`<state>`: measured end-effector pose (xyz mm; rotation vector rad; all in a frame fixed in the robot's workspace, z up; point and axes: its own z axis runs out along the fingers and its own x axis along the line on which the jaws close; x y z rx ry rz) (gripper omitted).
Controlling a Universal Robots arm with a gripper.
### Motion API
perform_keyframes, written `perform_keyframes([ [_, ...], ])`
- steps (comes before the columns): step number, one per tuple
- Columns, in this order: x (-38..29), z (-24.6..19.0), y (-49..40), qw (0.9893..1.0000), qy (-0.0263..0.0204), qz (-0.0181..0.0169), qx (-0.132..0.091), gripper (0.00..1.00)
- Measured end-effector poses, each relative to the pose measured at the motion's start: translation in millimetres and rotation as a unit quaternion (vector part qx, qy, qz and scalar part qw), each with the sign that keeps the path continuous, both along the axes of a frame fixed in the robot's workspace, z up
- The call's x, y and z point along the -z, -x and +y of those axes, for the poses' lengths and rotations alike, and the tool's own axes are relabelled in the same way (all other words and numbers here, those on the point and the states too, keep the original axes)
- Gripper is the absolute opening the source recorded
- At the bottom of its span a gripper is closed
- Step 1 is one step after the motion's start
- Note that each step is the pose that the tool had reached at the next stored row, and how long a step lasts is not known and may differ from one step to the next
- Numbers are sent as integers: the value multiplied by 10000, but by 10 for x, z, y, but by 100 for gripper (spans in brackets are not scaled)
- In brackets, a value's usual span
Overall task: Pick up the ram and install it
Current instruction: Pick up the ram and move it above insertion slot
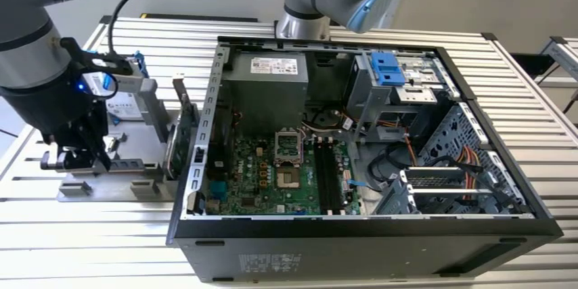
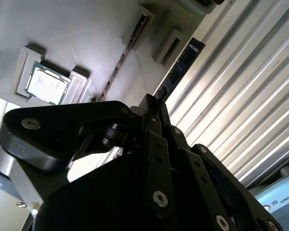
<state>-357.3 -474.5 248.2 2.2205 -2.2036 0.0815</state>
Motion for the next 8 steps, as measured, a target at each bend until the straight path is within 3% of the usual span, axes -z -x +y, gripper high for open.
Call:
perform_keyframes([
  [8,-64,0,0,9999,-117,0,0,0],
])
